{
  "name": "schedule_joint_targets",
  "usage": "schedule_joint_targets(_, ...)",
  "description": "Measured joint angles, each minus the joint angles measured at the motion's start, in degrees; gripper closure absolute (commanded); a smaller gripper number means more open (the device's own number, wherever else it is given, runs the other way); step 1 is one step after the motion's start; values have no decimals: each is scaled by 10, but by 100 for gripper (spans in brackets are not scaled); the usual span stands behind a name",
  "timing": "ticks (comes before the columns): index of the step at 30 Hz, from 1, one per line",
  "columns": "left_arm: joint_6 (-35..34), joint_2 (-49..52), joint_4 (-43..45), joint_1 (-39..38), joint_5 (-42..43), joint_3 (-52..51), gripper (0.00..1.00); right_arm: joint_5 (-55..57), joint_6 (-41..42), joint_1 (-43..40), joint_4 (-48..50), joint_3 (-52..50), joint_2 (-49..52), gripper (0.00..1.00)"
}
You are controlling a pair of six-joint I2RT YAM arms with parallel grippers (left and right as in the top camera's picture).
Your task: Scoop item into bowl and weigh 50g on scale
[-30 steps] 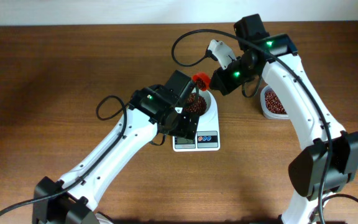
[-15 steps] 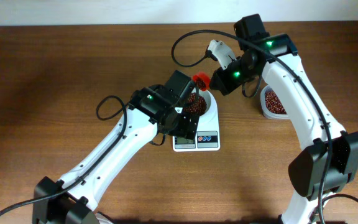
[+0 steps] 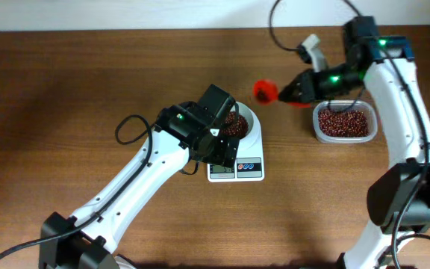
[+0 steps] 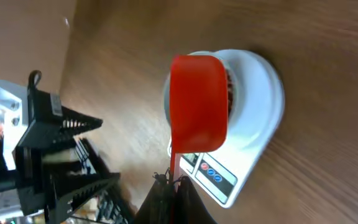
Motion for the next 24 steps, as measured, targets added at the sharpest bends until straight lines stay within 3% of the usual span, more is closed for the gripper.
schedule_joint_targets(5,0,0,0,0,0,0,1,-7,0,-154,-47,1,0,96)
schedule_joint_targets(9,0,0,0,0,0,0,1,98,27,-202,-71,2,0,96)
schedule_joint_targets(13,0,0,0,0,0,0,1,296,129,-186,-69,2,0,96)
schedule_joint_targets(18,0,0,0,0,-11,0,1,581,220,-48,-28,2,0,96)
schedule_joint_targets(22,0,0,0,0,-13,0,1,669,240,-26,-24,2,0,96)
schedule_joint_targets(24,0,0,0,0,-13,0,1,573,231,-27,1,2,0,96)
